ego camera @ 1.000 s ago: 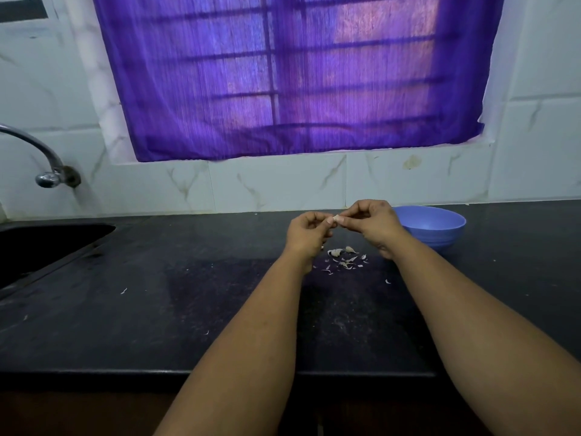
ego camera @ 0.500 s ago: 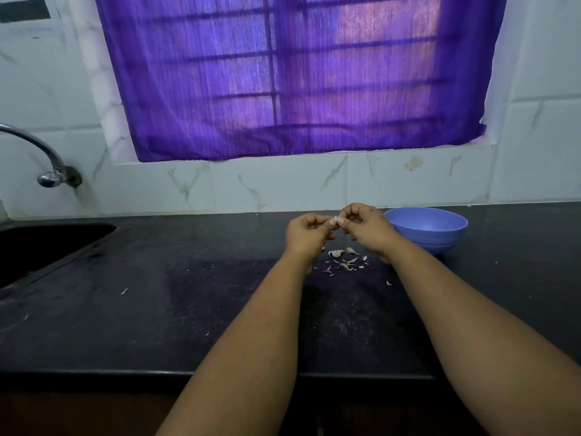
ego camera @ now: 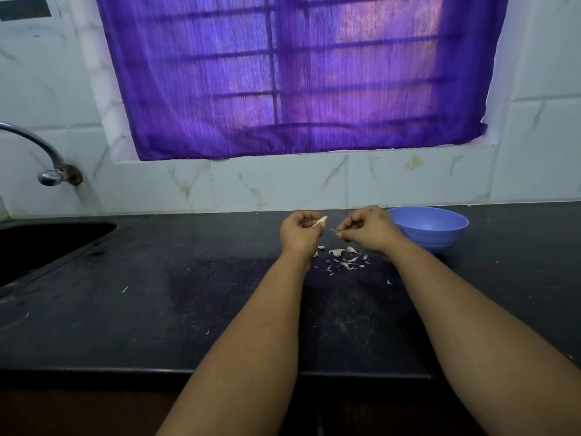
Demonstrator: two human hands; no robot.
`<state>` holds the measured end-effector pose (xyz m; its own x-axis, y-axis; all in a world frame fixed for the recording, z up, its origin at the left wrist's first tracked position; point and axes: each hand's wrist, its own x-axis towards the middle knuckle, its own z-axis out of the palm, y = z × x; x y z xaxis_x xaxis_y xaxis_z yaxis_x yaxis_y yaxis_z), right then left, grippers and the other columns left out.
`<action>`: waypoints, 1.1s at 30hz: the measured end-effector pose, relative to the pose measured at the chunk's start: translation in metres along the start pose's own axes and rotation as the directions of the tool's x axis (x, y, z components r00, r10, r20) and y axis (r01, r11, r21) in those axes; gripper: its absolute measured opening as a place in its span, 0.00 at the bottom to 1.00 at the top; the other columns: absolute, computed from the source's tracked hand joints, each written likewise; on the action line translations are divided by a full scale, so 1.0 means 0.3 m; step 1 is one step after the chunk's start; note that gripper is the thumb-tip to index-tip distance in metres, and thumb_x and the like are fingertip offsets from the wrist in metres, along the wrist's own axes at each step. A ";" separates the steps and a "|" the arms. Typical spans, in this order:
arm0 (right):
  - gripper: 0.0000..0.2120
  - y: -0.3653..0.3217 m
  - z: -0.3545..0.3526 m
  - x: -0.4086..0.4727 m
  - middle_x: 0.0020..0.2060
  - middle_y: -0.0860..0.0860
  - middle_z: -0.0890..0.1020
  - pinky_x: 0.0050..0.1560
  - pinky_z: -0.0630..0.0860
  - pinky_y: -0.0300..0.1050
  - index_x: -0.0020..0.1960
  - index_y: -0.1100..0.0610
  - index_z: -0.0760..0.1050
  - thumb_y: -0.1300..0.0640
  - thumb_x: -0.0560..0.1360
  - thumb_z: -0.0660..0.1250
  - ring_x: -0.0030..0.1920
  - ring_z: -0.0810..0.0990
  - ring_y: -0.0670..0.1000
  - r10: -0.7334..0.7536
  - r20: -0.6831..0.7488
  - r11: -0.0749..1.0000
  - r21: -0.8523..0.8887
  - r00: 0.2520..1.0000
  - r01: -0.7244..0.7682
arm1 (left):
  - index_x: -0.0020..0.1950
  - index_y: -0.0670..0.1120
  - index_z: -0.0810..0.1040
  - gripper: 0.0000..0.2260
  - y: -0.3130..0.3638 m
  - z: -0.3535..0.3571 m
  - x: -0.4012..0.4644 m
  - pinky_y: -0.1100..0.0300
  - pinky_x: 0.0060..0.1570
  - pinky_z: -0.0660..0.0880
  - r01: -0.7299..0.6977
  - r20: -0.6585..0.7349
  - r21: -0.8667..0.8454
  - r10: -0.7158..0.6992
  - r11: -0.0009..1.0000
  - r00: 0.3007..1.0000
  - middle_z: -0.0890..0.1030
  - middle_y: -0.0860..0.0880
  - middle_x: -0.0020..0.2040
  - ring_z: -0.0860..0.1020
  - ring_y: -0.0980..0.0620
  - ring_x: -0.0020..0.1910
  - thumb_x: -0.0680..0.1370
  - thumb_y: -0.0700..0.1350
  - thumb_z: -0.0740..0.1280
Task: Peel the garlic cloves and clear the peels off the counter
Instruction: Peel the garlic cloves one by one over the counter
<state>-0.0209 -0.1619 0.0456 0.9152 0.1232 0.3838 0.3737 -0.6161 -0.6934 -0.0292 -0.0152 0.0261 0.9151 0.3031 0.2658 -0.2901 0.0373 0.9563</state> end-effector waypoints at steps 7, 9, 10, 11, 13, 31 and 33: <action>0.02 -0.003 -0.021 -0.006 0.34 0.52 0.85 0.47 0.82 0.48 0.38 0.58 0.84 0.62 0.69 0.74 0.36 0.83 0.49 0.042 0.020 0.996 -0.074 0.999 -0.040 | 0.43 0.47 0.79 0.10 -0.001 0.004 -0.004 0.69 0.34 0.75 -0.022 0.037 0.005 0.022 1.000 0.999 0.80 0.49 0.40 0.77 0.57 0.38 0.74 0.32 0.70; 0.04 -0.009 -0.037 -0.008 0.31 0.51 0.84 0.43 0.81 0.45 0.34 0.57 0.83 0.58 0.66 0.77 0.33 0.79 0.45 0.052 -0.019 0.996 -0.070 0.998 -0.053 | 0.43 0.46 0.79 0.09 0.002 0.003 -0.009 0.71 0.30 0.74 -0.021 0.050 0.007 0.021 1.000 0.999 0.80 0.50 0.39 0.77 0.57 0.37 0.74 0.32 0.70; 0.07 -0.011 -0.046 -0.010 0.30 0.50 0.84 0.41 0.80 0.43 0.33 0.57 0.83 0.57 0.64 0.79 0.32 0.79 0.44 0.062 -0.031 0.996 -0.061 0.998 -0.064 | 0.43 0.46 0.79 0.09 0.004 0.003 -0.012 0.71 0.29 0.74 -0.021 0.056 0.009 0.020 1.000 0.998 0.80 0.50 0.39 0.77 0.57 0.36 0.74 0.32 0.70; 0.09 -0.012 -0.052 -0.011 0.28 0.50 0.83 0.38 0.78 0.41 0.32 0.57 0.81 0.56 0.63 0.80 0.31 0.78 0.44 0.067 -0.039 0.996 -0.059 0.997 -0.069 | 0.44 0.46 0.79 0.08 0.005 0.003 -0.012 0.71 0.28 0.74 -0.020 0.058 0.013 0.020 1.000 0.998 0.80 0.49 0.40 0.77 0.57 0.37 0.74 0.33 0.70; 0.11 -0.011 -0.054 -0.016 0.27 0.47 0.79 0.34 0.71 0.38 0.32 0.57 0.79 0.57 0.62 0.81 0.30 0.74 0.44 0.058 -0.041 0.995 -0.082 0.998 -0.061 | 0.45 0.46 0.80 0.07 0.004 0.003 -0.012 0.71 0.28 0.74 -0.022 0.058 0.024 0.020 0.999 0.998 0.80 0.48 0.41 0.77 0.56 0.38 0.74 0.34 0.70; 0.06 -0.025 0.024 0.008 0.36 0.53 0.84 0.42 0.79 0.40 0.42 0.56 0.78 0.54 0.73 0.73 0.37 0.82 0.47 0.134 -0.048 0.908 0.406 0.990 -0.103 | 0.45 0.43 0.81 0.01 0.015 0.014 -0.019 0.66 0.28 0.74 -0.045 0.063 0.096 0.039 0.994 0.997 0.81 0.49 0.35 0.78 0.56 0.32 0.74 0.39 0.72; 0.05 -0.018 0.026 0.009 0.36 0.53 0.84 0.46 0.79 0.43 0.41 0.56 0.79 0.57 0.71 0.75 0.38 0.82 0.48 0.133 -0.053 0.903 0.419 0.990 -0.099 | 0.45 0.43 0.81 0.02 0.016 0.018 -0.022 0.62 0.31 0.73 -0.031 0.098 0.089 0.022 0.996 0.995 0.81 0.48 0.36 0.79 0.56 0.32 0.74 0.39 0.72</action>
<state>-0.0192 -0.1521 0.0456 0.9474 -0.0014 0.3202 0.3103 -0.2424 -0.9192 -0.0351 -0.0223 0.0297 0.9314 0.2094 0.2976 -0.2922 -0.0571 0.9546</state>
